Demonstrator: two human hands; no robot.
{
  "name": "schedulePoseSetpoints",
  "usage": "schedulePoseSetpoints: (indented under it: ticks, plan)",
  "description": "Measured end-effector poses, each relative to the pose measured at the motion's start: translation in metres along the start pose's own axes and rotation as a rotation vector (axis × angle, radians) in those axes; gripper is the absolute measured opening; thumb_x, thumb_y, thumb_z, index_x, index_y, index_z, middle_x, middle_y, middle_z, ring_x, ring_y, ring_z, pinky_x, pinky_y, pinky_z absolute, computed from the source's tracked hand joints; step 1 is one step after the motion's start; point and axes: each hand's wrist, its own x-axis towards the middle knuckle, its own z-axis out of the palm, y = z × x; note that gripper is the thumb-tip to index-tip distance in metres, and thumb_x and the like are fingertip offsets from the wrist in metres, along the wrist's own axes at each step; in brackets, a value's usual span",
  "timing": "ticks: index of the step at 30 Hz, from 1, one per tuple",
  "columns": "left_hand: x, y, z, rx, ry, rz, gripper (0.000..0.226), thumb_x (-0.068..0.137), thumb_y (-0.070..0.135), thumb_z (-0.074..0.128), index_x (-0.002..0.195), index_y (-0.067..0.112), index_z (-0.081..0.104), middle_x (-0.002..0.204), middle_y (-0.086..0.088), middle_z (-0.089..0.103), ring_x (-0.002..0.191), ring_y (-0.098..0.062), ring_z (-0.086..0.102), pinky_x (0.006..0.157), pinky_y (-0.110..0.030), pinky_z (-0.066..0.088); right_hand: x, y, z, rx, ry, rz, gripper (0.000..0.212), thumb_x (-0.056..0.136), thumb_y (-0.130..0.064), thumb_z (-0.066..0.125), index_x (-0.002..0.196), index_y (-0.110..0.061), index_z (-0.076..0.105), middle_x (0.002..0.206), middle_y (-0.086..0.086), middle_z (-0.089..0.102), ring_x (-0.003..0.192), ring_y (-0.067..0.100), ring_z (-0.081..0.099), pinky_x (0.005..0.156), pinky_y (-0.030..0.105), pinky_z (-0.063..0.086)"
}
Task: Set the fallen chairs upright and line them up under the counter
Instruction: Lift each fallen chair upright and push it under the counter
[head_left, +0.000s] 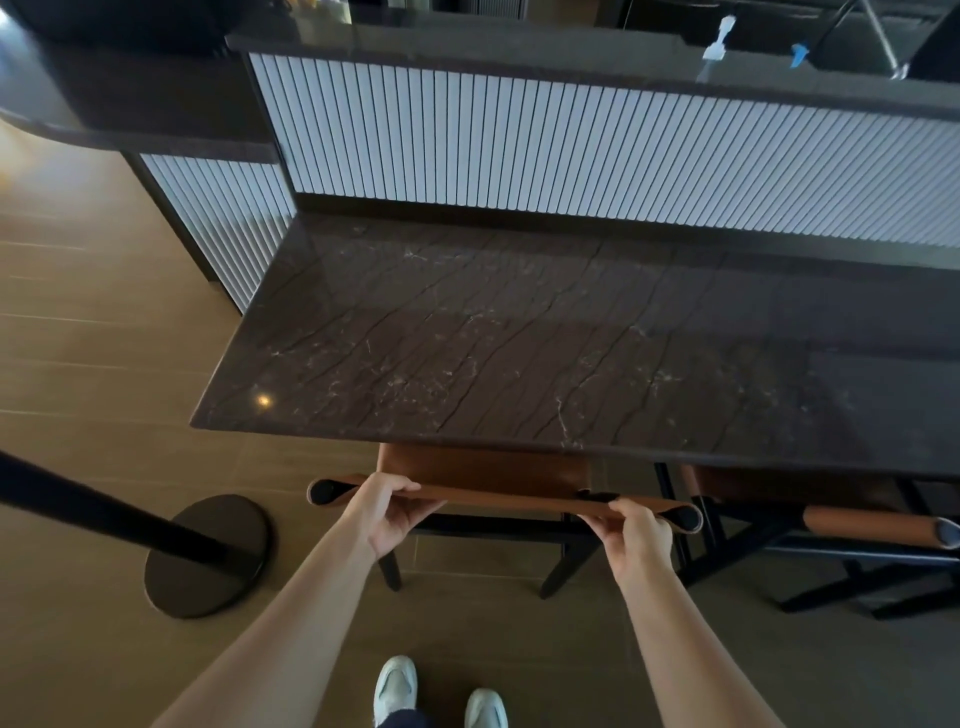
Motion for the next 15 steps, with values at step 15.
schedulePoseSetpoints:
  ticks: [15]
  plan:
    - [-0.004,-0.006,0.006,-0.101,0.058,0.014,0.026,0.092,-0.001,0.049,0.117,0.001,0.052,0.122,-0.027,0.058,0.107,-0.042,0.061,0.073,-0.052,0.057,-0.003,-0.012,-0.003,-0.129,-0.032,0.116,0.017,0.097,-0.015,0.059,0.111,-0.006,0.054,0.1,0.019,0.062,0.088,0.031,0.066,0.074,0.045,0.057]
